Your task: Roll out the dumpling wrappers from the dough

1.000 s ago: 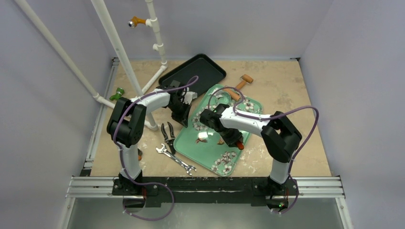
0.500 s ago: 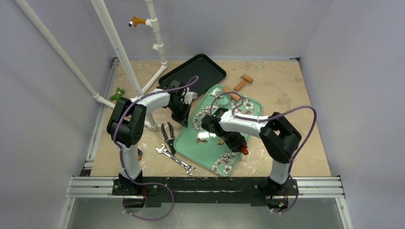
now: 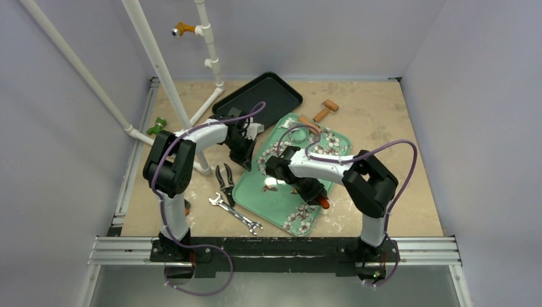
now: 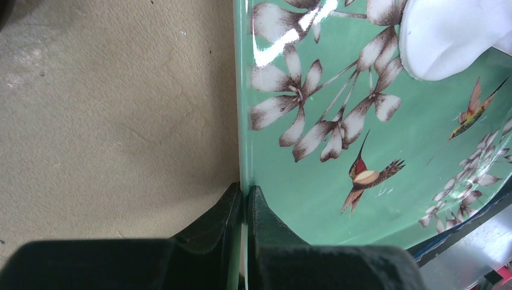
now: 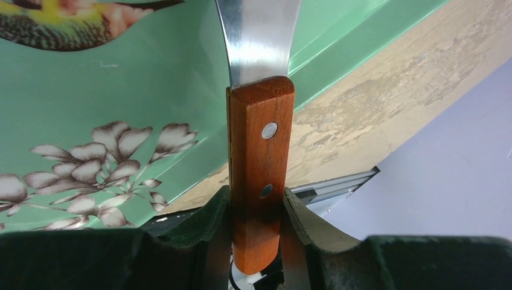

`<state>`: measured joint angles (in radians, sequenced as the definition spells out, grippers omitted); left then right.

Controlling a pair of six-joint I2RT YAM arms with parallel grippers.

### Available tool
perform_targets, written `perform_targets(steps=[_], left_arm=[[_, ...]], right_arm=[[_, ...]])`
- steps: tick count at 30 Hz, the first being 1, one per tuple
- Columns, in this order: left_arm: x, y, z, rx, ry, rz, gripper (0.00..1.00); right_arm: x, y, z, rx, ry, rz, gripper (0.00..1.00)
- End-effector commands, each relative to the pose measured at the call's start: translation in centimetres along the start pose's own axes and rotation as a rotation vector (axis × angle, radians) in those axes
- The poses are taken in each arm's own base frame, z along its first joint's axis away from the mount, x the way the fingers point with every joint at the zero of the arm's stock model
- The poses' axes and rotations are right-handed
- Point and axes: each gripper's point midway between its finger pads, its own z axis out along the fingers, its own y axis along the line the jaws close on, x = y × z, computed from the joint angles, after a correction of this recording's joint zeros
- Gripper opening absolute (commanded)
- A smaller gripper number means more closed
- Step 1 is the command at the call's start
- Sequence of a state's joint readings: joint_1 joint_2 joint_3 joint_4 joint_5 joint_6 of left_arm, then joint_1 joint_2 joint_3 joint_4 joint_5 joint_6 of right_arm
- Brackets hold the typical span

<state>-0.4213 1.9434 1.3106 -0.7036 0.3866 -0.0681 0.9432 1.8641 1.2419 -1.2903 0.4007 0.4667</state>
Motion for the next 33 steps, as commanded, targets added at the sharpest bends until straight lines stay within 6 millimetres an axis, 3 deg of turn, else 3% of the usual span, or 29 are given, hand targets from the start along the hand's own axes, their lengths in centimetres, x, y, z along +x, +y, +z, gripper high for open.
perform_targets(steps=[1,10,17,33], left_arm=[[-0.8,-1.6,-1.8,0.046,-0.044,0.005,0.00],[-0.9,-1.5,-1.8,0.043,-0.044,0.004,0.00],[-0.9,-1.4,-1.8,0.042,-0.042,0.003,0.00],[-0.9,-1.4,-1.8,0.042,-0.043,0.002,0.00]], right_arm=[[-1.5,1.4,-1.0,-0.043,-0.050,-0.023,0.00],[1.7,0.7,-0.6,-0.019,0.026,-0.080,0.00],[3.3,0.7,-1.4,-0.024,0.036,-0.114,0.00],[2.5,2.5,-1.7,-0.042,0.021,-0.157,0.00]])
